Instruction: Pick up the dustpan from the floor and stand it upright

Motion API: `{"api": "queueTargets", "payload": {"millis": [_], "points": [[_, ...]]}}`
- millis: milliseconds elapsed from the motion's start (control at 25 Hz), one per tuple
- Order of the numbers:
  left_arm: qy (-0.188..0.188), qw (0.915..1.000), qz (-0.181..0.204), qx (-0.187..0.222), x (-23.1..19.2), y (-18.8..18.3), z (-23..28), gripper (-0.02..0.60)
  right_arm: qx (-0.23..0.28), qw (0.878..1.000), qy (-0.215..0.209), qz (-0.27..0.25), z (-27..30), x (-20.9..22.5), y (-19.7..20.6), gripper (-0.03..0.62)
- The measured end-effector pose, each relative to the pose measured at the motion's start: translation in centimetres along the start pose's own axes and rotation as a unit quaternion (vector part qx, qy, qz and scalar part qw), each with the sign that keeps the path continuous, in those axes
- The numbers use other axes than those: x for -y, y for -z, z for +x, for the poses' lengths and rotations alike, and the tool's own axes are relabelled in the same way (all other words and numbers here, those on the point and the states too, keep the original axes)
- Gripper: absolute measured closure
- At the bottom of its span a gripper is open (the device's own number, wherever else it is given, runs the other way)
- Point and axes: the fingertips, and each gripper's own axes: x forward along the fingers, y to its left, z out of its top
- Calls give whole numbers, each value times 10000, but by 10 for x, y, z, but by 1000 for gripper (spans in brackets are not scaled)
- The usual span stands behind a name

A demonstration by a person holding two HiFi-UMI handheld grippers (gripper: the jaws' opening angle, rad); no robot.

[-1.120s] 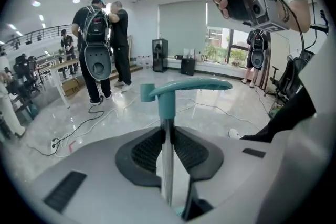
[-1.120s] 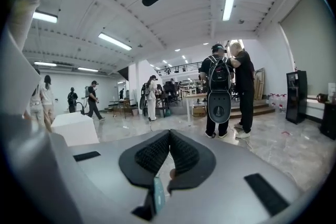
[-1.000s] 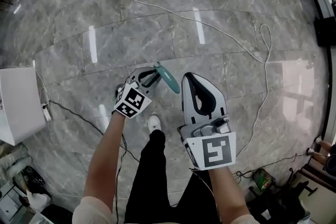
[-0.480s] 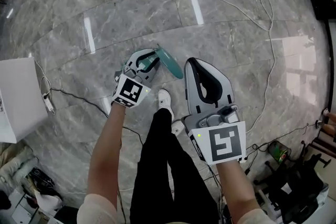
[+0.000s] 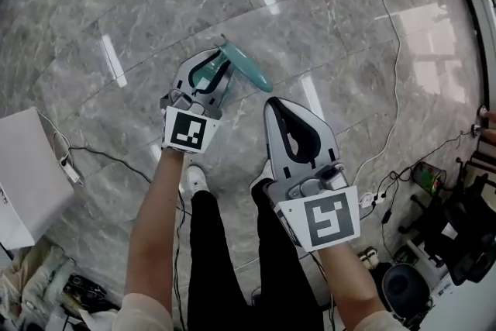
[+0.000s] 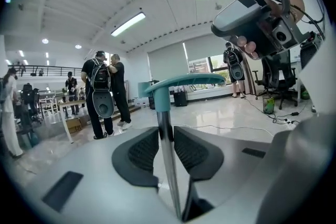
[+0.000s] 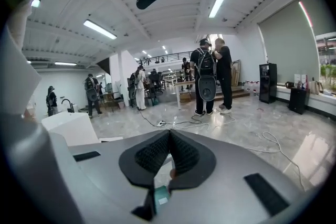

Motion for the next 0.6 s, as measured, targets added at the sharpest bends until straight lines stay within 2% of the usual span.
{"api": "queueTargets", "payload": {"millis": [160, 320, 400, 480, 600], "points": [[154, 9998, 40, 106, -1, 17, -16, 502, -91, 9988, 412, 234, 5, -21, 25, 577], [358, 9993, -59, -19, -6, 30, -39, 502, -22, 9975, 607, 368, 4, -39, 19, 577], [400, 9991, 3, -112, -12, 28, -52, 511, 0, 9973, 655, 331, 3, -45, 13, 577], [389, 9991, -67, -165, -16, 22, -66, 569, 35, 9970, 699, 326, 0, -48, 7, 577], [389, 9992, -48, -70, -16, 4, -88, 571, 110, 9961, 789, 369, -8, -51, -1, 577]]}}
